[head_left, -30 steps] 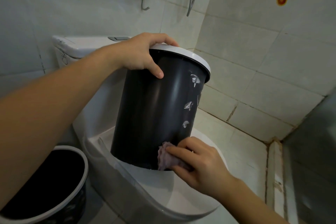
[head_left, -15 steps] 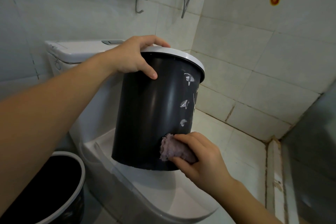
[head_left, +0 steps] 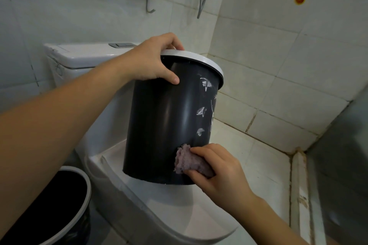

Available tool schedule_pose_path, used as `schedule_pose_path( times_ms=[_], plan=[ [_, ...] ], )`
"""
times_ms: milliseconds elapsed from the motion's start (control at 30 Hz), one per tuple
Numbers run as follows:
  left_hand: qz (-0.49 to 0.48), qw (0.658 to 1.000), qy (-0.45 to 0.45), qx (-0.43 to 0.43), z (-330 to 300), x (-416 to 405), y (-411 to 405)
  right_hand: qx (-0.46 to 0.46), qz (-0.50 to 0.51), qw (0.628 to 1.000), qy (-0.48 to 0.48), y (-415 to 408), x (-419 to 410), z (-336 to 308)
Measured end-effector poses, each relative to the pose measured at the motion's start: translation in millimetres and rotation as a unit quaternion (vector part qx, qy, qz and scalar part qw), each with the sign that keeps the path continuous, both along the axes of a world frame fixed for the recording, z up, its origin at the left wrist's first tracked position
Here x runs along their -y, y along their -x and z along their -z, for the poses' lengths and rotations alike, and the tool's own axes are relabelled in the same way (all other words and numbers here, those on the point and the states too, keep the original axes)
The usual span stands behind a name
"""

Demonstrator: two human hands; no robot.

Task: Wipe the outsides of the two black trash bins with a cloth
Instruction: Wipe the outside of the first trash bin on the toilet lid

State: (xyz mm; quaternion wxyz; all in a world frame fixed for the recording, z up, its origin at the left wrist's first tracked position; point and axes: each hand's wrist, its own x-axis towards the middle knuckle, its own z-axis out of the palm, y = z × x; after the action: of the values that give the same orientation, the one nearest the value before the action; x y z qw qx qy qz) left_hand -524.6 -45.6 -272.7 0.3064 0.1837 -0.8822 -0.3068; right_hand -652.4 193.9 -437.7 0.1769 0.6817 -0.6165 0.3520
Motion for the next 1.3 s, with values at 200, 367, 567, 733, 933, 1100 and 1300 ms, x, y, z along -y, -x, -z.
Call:
schedule_pose_path(
  times_ms=[200,367,567,733,933,1100,1300],
  plan=[
    [0.027,0.999,-0.003,0.026,0.2,0.9,-1.8,0.004,-0.015,1.000,-0.012,-1.3,-0.3,-4.9],
    [0.029,0.999,-0.006,0.020,1.8,2.2,-3.2,0.099,0.053,0.991,0.068,6.1,9.2,-47.6],
    [0.028,0.999,0.007,0.031,0.8,-3.9,-2.5,0.246,0.093,0.963,0.056,10.0,36.3,-98.8],
    [0.029,0.999,0.011,0.040,0.4,-11.5,-4.0,0.243,0.148,0.958,0.046,12.4,54.9,-102.9],
    [0.034,0.999,0.012,0.032,0.8,-12.2,-7.2,0.185,0.143,0.969,0.082,0.2,51.1,-88.4],
    [0.031,0.999,0.009,0.036,0.6,-13.1,-8.0,0.269,0.140,0.952,0.044,-0.6,47.3,-95.9],
    [0.026,0.999,0.010,0.038,0.6,-14.4,-7.7,0.339,0.141,0.930,-0.006,7.6,45.7,-109.1]
  ],
)
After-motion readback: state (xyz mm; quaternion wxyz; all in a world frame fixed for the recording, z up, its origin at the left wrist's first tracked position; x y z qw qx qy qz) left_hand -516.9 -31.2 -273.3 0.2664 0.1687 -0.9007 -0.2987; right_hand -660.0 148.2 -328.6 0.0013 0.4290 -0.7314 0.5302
